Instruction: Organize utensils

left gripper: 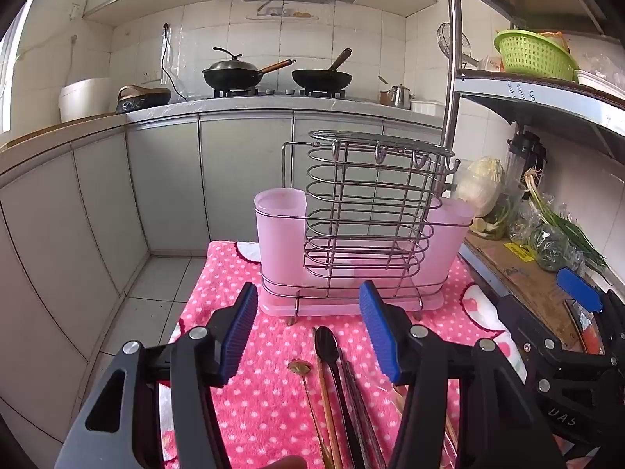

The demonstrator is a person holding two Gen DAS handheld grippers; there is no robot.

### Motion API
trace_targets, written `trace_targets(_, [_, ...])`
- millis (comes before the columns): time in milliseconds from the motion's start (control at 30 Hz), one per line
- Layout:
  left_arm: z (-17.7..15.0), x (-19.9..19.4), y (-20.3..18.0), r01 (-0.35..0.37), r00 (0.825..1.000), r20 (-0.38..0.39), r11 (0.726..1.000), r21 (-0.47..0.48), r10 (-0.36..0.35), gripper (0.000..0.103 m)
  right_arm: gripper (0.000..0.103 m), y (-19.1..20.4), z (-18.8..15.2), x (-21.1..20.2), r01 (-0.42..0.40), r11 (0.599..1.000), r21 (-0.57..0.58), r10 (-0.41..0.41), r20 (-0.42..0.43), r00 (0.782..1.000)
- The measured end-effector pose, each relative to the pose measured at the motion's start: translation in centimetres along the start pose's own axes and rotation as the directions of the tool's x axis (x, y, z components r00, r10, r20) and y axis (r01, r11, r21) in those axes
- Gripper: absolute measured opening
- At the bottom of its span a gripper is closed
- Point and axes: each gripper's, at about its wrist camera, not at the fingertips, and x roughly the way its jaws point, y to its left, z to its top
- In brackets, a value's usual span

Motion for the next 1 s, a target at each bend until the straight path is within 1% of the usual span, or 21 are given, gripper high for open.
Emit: trace_targets(1000, [0.16, -0.32, 0.30, 0.004, 1.000, 0.003, 1.000, -0.006, -0.004, 0.054, 0.098, -0.02, 0.23, -0.06, 0.002, 1.000, 0.002, -0.002, 0.007, 1.000])
